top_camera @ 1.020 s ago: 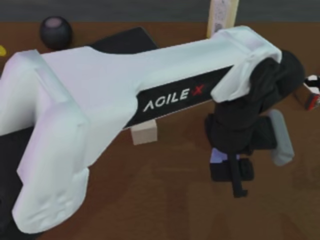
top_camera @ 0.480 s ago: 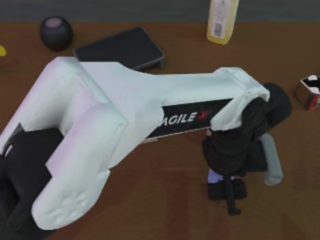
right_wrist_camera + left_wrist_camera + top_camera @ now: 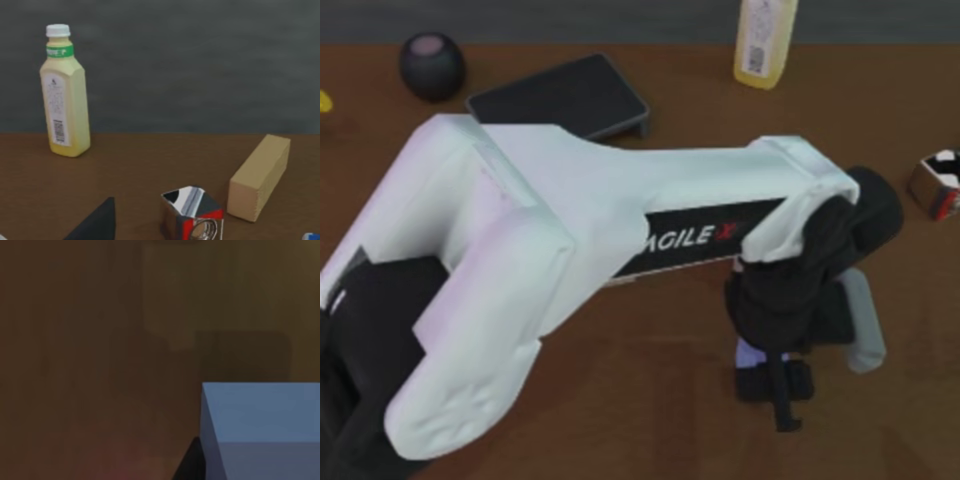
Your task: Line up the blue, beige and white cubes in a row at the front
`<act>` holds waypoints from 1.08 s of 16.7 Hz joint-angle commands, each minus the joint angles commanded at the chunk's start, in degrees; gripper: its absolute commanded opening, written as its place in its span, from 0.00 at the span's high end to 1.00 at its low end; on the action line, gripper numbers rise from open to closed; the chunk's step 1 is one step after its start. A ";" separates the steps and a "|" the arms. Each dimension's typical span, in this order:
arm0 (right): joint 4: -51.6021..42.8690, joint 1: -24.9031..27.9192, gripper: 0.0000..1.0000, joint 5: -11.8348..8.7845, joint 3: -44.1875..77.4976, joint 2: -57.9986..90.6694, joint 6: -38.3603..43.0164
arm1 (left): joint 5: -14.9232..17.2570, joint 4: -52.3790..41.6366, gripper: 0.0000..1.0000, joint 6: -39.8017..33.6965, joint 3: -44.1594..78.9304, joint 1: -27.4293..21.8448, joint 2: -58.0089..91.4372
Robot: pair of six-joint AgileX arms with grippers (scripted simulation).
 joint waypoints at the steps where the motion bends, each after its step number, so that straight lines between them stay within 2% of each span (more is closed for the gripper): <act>1: 0.00 0.00 0.00 0.00 0.00 0.00 0.00 | 0.00 0.00 0.47 0.00 0.00 0.00 0.00; 7: 0.00 0.00 0.00 0.00 0.00 0.00 0.00 | 0.00 0.00 0.02 0.00 0.00 0.00 0.00; 18: 0.00 0.00 0.00 0.00 0.00 0.00 0.00 | -0.05 -1.01 0.00 -0.03 0.91 0.23 -0.23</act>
